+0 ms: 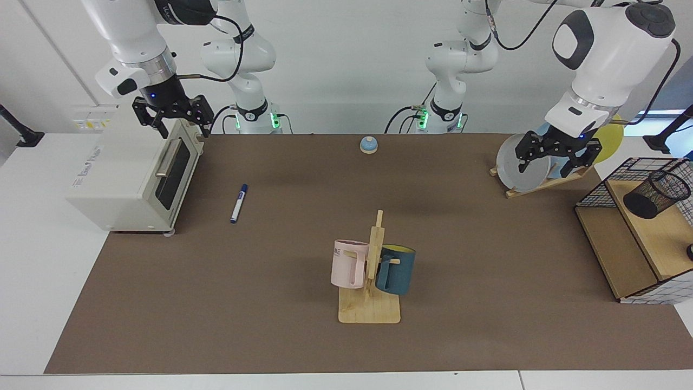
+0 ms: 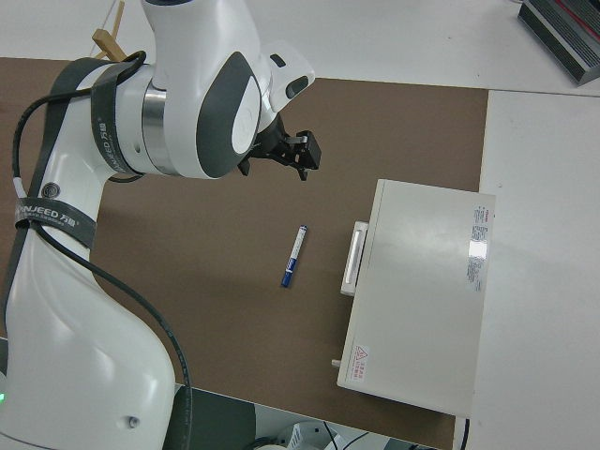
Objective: Put markers into pen holder
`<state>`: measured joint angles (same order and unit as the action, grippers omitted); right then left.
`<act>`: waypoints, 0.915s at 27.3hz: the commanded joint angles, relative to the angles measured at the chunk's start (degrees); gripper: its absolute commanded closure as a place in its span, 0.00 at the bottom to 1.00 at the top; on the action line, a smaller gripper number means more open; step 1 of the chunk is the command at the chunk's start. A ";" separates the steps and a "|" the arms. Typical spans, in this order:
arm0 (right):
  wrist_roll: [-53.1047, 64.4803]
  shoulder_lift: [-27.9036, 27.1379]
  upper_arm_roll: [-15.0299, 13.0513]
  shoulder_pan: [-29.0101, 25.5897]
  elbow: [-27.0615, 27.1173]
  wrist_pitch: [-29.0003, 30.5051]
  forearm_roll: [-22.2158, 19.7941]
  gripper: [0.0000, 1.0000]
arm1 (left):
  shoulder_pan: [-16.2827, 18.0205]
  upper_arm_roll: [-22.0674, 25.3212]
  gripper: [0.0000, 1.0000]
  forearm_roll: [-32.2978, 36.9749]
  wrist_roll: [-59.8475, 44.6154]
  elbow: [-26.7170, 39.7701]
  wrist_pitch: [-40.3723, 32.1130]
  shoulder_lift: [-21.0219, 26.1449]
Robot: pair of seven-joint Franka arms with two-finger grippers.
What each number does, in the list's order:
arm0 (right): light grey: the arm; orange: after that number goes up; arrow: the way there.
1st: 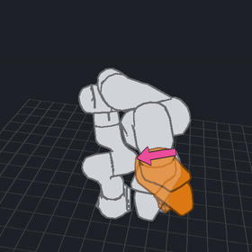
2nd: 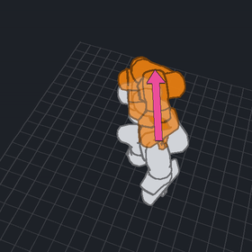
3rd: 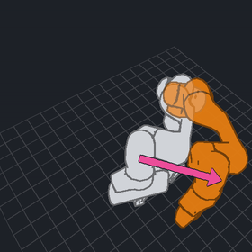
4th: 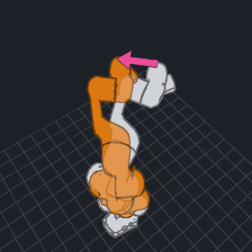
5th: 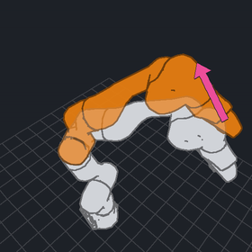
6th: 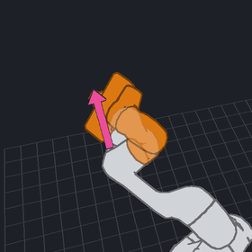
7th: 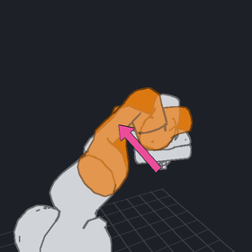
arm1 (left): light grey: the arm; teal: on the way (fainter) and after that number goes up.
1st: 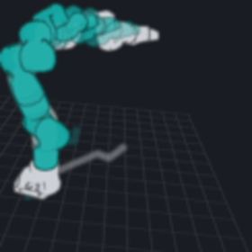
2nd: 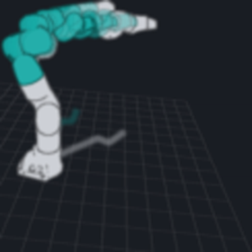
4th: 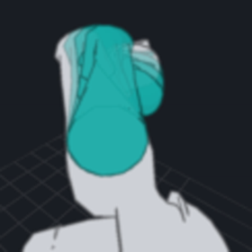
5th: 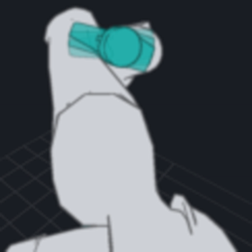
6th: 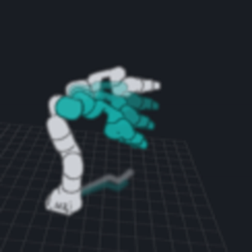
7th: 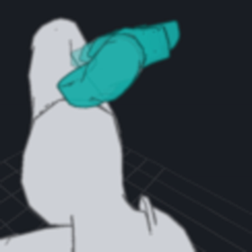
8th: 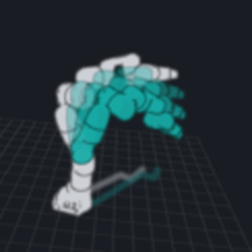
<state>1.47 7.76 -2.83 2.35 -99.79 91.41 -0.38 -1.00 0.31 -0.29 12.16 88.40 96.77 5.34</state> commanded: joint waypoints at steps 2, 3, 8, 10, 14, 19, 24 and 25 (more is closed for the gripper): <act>1.08 -0.12 0.46 -1.12 0.48 -0.53 0.21 0.00 | 0.47 -0.04 0.00 -0.06 0.94 -0.24 0.62 0.11; 1.08 -0.12 0.46 -1.12 0.39 -0.53 0.21 0.00 | 0.47 -0.04 0.00 -0.06 0.94 -0.24 0.62 0.11; 1.43 -0.03 0.46 -1.03 0.39 -1.15 0.12 0.00 | 0.73 -0.04 0.00 -0.06 0.94 -0.24 0.62 0.11; 1.43 -0.03 0.46 -1.21 0.48 -1.15 0.12 0.00 | 0.73 -0.04 0.00 -0.06 0.94 -0.15 0.62 0.11; 1.26 -0.12 0.46 -1.29 0.56 -0.62 0.03 0.00 | 0.73 -0.04 0.00 -0.06 1.11 0.11 0.79 0.02; 1.78 -0.12 0.46 -1.29 0.56 -0.53 0.21 0.00 | 0.73 -0.04 0.00 -0.06 1.46 0.11 1.67 0.20; 1.34 -0.03 0.55 -0.59 0.04 2.80 0.21 0.00 | 0.82 -0.04 0.00 -0.06 1.55 0.02 3.07 0.64; 1.26 -0.03 0.55 -0.59 -0.31 3.24 0.21 0.00 | 0.73 -0.04 0.00 -0.06 1.55 0.02 3.60 0.73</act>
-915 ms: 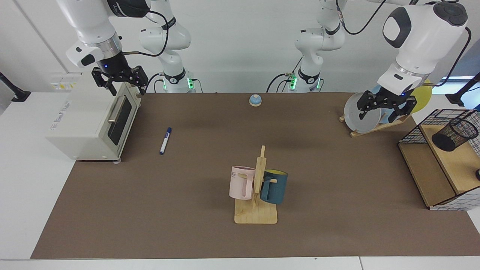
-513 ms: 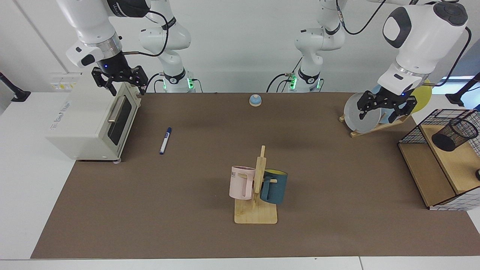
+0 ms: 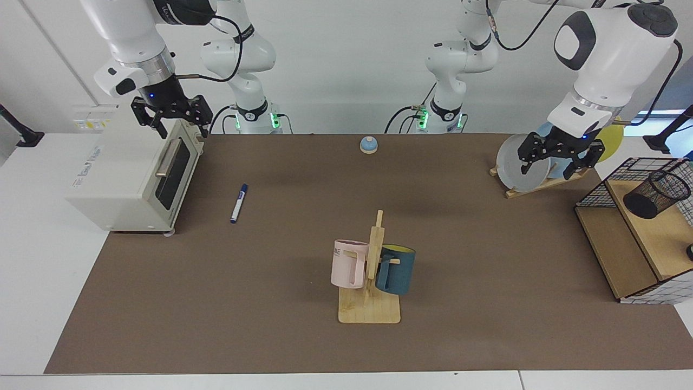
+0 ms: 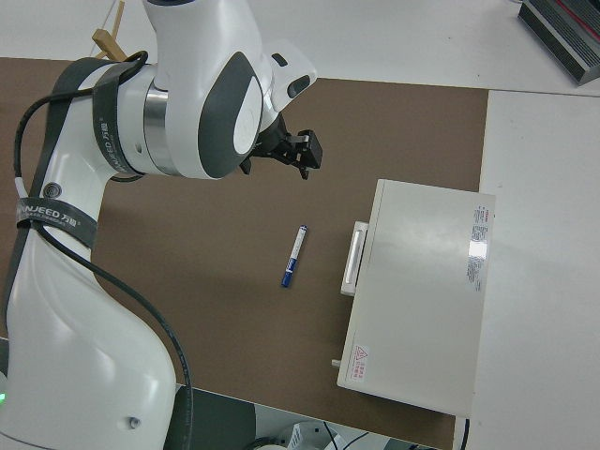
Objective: Put markers into pen holder
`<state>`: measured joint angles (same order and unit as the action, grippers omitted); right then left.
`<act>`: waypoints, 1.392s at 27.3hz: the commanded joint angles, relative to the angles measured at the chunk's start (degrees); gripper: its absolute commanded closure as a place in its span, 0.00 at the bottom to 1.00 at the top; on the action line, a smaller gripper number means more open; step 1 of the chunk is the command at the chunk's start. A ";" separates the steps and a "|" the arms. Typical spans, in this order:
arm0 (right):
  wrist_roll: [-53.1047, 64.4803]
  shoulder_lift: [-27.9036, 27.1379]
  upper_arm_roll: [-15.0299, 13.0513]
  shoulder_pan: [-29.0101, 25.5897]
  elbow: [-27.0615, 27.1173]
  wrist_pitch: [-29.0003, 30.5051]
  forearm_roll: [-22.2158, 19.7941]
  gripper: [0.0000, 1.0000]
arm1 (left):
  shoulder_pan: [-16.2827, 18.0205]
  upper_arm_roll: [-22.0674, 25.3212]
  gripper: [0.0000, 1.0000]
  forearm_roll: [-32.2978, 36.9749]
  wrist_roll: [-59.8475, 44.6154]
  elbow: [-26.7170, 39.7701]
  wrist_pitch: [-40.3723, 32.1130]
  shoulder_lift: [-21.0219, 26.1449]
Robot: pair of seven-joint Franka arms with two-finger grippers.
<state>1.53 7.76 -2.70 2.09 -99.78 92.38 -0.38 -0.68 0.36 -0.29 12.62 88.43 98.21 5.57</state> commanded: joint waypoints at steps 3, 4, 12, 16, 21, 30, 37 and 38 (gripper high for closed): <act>1.10 0.06 0.33 -0.42 -2.34 3.15 0.21 0.00 | 0.33 -0.09 0.00 -0.06 1.09 -0.02 2.42 0.59; 1.19 0.15 0.32 -0.68 -3.56 3.94 0.21 0.00 | 0.41 -0.09 0.00 -0.06 1.09 -0.10 2.51 0.67; -1.00 -5.20 0.50 -0.34 -12.62 17.11 0.29 0.00 | 0.50 -0.09 0.00 0.03 1.26 -0.37 3.30 2.25; -3.82 -9.86 0.50 0.63 -13.95 21.78 0.29 0.00 | 2.61 -0.09 0.00 -0.06 4.77 0.24 5.93 3.66; -4.26 -13.65 0.50 2.04 -15.96 26.70 0.29 0.00 | 3.14 -0.09 0.00 -0.15 6.10 2.62 8.22 3.58; -4.52 -14.62 0.59 0.89 -25.90 34.80 0.29 0.00 | 3.75 -0.09 0.00 -0.24 6.71 7.71 13.58 4.01; -5.58 -16.99 0.50 0.63 -26.51 36.47 4.68 0.00 | 3.67 -0.27 0.00 -0.76 7.94 10.35 14.73 3.58; -5.66 -16.99 0.50 0.72 -26.60 36.47 5.30 0.00 | 3.58 -0.27 0.00 -0.77 9.25 10.35 14.46 3.57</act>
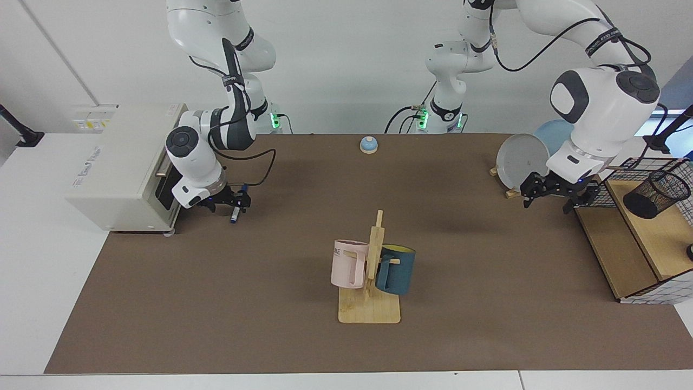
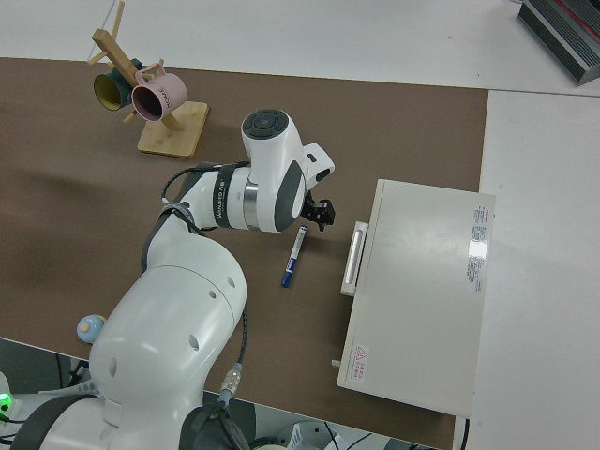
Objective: Put markers into pen holder
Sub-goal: 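Reach the right gripper down and grasp the dark blue marker, then lift the marker with the right gripper while the left gripper approaches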
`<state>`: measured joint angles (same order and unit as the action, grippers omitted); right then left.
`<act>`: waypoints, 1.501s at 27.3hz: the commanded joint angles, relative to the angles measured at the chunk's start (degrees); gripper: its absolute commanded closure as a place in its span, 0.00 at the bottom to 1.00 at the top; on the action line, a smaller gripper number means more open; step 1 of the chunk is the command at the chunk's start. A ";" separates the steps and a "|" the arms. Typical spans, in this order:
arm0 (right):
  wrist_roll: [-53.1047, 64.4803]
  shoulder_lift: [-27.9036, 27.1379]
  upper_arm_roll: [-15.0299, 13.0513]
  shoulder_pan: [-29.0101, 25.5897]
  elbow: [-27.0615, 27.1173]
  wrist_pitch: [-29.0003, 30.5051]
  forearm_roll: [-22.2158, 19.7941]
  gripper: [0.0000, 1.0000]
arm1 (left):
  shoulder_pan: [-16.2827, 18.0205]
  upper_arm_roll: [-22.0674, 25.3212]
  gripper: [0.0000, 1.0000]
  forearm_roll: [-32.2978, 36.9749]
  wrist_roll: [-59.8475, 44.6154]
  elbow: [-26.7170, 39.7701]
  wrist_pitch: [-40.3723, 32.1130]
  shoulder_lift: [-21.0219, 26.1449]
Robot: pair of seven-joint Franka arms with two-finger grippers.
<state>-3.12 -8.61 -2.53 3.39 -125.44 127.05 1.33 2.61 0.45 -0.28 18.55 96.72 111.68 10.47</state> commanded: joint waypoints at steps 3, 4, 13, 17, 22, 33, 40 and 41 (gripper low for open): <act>-1.01 -0.80 0.33 -0.58 -0.95 2.14 3.77 0.00 | 0.20 -0.37 0.00 -0.95 10.08 1.99 0.82 -1.33; -1.01 -0.97 0.33 -0.67 -1.04 2.67 3.77 0.01 | 0.20 -0.37 0.00 -0.95 11.84 1.98 0.91 -1.33; -0.05 -1.50 0.33 -1.72 -2.71 5.31 3.77 0.24 | 0.47 -0.28 0.00 -0.95 24.94 1.98 0.65 -1.42; -0.05 -1.59 0.33 -1.55 -2.62 5.13 3.77 0.70 | 0.38 -0.37 0.00 -0.95 31.53 1.98 0.64 -1.51; -0.48 -1.59 0.33 -1.28 -2.18 5.05 3.85 1.00 | 0.38 -0.54 0.00 -2.09 36.73 1.90 0.73 -1.51; -2.84 -1.68 0.42 -0.84 5.45 -3.55 14.30 1.00 | 0.20 -0.80 0.00 -2.36 49.64 1.11 1.70 -1.16; -25.32 -4.30 0.69 4.60 18.98 -13.22 18.78 1.00 | -0.50 -1.24 0.00 -2.97 59.22 0.67 1.43 -1.24; -28.84 -5.36 0.69 5.48 21.53 -14.72 20.10 1.00 | -0.50 -1.33 0.00 -3.58 60.71 0.67 1.35 -1.24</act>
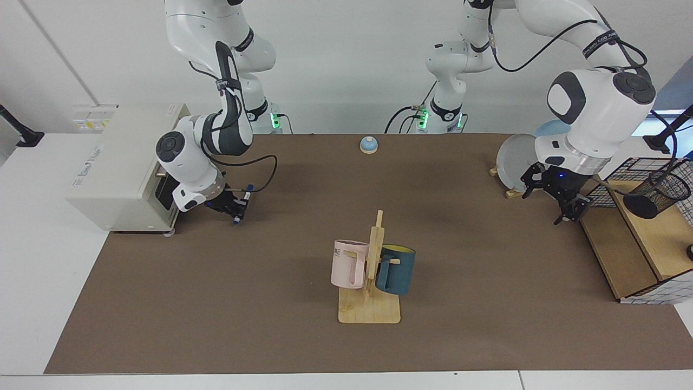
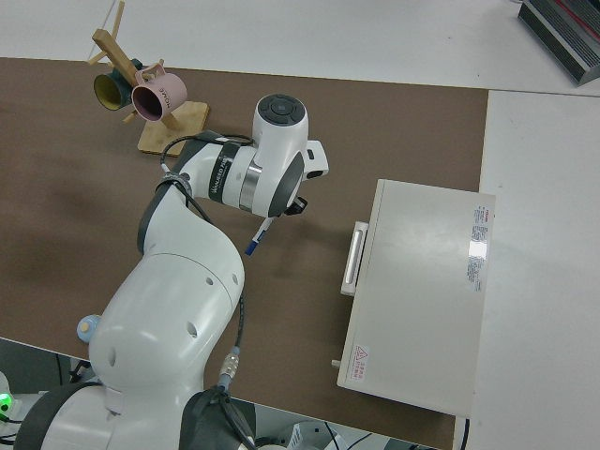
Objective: Put markers into pen holder
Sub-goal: 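Lift the marker with the right gripper while the left gripper approaches, then grasp the marker's free end with the left gripper near the right gripper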
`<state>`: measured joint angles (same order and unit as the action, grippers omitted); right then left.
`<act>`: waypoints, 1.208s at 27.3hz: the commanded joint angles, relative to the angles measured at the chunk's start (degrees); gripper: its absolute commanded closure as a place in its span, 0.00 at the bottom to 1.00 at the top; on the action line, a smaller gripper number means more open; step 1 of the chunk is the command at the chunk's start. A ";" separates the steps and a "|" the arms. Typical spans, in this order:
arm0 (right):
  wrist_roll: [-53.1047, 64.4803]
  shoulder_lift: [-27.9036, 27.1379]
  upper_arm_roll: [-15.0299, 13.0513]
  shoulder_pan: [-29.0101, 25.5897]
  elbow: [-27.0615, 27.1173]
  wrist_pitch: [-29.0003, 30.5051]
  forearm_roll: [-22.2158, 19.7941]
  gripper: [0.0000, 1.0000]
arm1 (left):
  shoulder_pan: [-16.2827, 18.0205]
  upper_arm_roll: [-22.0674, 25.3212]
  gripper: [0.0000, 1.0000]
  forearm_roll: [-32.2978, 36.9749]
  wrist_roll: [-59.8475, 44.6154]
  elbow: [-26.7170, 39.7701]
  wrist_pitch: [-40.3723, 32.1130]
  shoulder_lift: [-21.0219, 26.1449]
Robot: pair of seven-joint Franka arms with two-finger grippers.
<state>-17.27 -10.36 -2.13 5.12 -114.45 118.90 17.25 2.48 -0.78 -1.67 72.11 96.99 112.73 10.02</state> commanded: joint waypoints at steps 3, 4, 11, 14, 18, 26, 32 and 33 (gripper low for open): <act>-23.22 -6.42 0.37 6.74 16.96 -10.52 6.21 1.00 | -0.37 -0.18 0.00 -5.34 11.20 -0.22 -1.19 -0.79; -25.77 -7.13 0.45 7.36 19.42 -10.96 6.74 1.00 | -0.46 -0.44 0.00 -6.05 12.17 -0.40 -2.59 -0.88; -41.86 -11.00 0.54 8.42 29.80 -14.13 15.69 1.00 | -0.46 -3.96 0.00 -6.41 9.73 -4.79 -13.13 -1.49; -46.87 -11.26 0.54 10.26 31.48 -14.05 18.34 1.00 | -0.55 -5.62 0.00 -6.24 2.98 -4.71 -16.57 -3.50; -53.46 -11.09 0.54 13.07 31.75 -13.34 18.87 1.00 | -1.34 -10.11 0.00 -3.96 -4.16 -4.53 -16.84 -5.36; -63.66 -10.74 0.54 19.13 31.40 -9.40 22.31 1.00 | -2.92 -14.59 0.00 -2.63 -17.59 -4.09 -16.31 -5.62; -67.35 -9.42 0.45 22.74 29.29 -4.38 22.30 1.00 | -7.05 -15.65 0.00 0.35 -28.59 -4.27 -15.96 -5.71; -68.32 -9.33 0.46 22.75 29.20 -4.12 22.48 1.00 | -7.23 -15.74 0.00 0.70 -29.65 -4.27 -15.96 -5.63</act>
<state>-81.79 -20.17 -1.33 26.67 -84.33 112.28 38.35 -2.05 -16.46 -3.67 49.63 92.37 96.90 4.84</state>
